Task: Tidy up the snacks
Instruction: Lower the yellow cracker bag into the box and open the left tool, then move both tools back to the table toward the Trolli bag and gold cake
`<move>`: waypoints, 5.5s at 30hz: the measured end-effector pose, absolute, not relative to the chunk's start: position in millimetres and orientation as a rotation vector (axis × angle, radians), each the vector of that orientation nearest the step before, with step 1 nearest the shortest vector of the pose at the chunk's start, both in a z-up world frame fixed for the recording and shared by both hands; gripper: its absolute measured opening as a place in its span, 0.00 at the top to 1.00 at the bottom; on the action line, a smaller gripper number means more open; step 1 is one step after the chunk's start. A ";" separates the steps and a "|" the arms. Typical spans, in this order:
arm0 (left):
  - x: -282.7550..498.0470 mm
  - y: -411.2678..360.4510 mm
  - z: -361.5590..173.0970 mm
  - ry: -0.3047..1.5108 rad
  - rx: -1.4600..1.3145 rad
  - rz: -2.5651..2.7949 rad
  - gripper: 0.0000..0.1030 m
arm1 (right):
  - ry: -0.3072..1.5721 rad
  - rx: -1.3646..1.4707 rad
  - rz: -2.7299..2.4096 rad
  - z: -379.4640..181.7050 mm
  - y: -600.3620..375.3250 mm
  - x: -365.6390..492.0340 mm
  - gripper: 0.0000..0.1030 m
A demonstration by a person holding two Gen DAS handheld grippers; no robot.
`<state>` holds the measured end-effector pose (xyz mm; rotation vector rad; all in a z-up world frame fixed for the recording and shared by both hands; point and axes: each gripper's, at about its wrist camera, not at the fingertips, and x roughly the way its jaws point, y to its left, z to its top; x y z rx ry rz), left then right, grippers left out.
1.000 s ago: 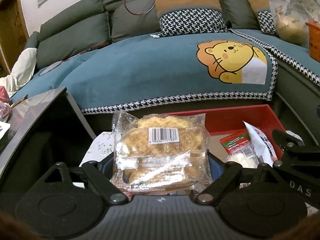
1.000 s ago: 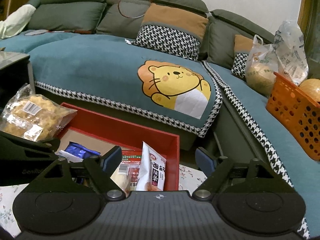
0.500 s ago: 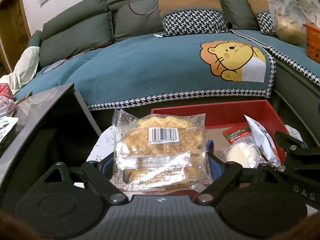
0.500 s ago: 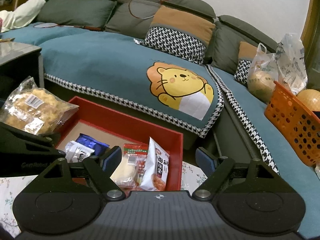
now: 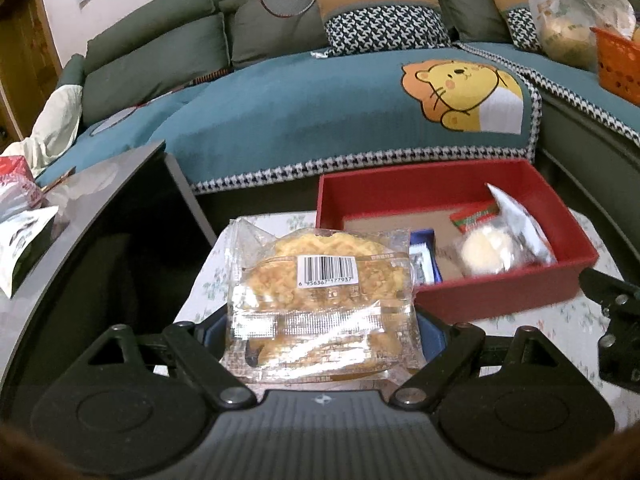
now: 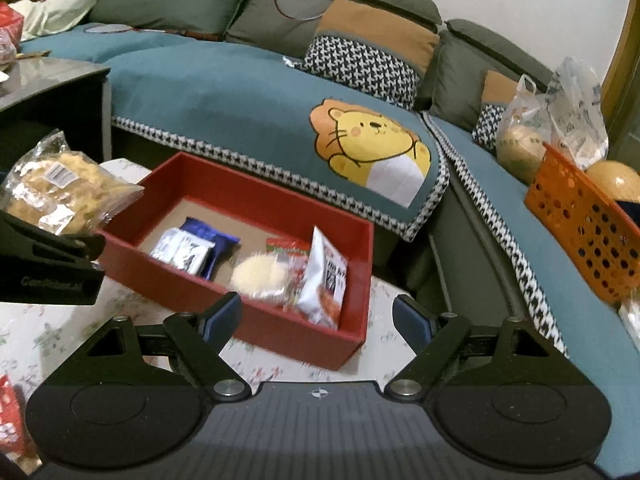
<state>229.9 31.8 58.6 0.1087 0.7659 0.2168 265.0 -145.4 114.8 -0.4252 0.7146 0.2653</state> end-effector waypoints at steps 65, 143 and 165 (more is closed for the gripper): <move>362.7 20.0 15.4 0.965 -0.001 0.147 0.00 | 0.881 -0.162 0.284 69.0 -157.7 337.3 0.17; 129.1 73.6 -33.3 1.209 0.130 -0.131 0.19 | 1.025 -0.424 0.696 72.0 -107.1 146.8 0.13; 122.2 102.5 -31.0 1.217 0.024 -0.064 0.22 | 1.134 -0.599 0.853 16.3 -48.8 137.4 0.20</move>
